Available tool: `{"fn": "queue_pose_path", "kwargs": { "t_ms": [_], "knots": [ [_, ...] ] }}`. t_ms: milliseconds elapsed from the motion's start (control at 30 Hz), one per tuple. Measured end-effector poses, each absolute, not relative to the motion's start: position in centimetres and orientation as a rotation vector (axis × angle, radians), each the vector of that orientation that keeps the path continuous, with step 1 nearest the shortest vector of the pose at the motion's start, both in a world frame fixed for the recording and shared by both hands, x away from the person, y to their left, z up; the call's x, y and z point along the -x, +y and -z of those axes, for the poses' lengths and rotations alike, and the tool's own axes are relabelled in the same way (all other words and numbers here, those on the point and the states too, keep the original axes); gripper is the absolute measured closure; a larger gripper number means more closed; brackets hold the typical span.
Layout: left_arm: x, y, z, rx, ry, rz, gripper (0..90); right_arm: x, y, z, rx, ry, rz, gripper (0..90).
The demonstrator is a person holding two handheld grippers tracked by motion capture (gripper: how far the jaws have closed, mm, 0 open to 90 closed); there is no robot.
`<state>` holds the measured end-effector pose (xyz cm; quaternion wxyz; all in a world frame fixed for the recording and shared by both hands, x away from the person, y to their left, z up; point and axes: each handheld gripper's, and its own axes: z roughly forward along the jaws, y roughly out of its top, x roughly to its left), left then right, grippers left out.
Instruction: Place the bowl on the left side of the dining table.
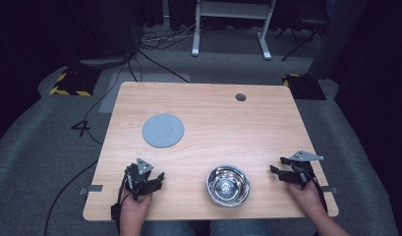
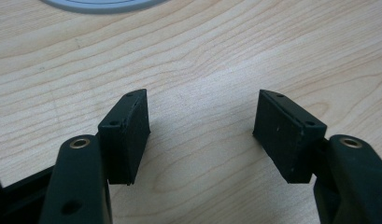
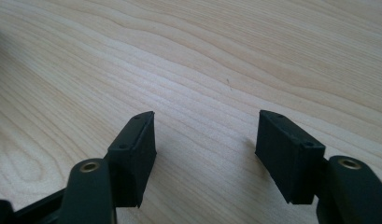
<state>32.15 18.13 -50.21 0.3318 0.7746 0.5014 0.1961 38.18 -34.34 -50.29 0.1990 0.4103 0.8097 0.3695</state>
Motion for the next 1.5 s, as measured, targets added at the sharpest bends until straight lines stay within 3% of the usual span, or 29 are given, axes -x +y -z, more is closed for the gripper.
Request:
{"fn": "queue_pose_path", "kwargs": {
  "t_ms": [1233, 1433, 1500],
  "knots": [
    [-31.98, 17.88, 50.18, -2.012, 1.344, -0.525, 36.8, -38.21, -34.22, 50.31, -1.155, 2.258, -1.038, 37.6],
    [-32.01, 17.96, 50.18, -2.003, 1.349, -0.533, 38.6, -38.24, -34.22, 50.3, -1.154, 2.259, -1.037, 37.5],
    [-31.93, 17.96, 50.09, -1.979, 1.38, -0.525, 43.1, -38.25, -34.23, 50.3, -1.153, 2.259, -1.037, 37.5]
  ]
}}
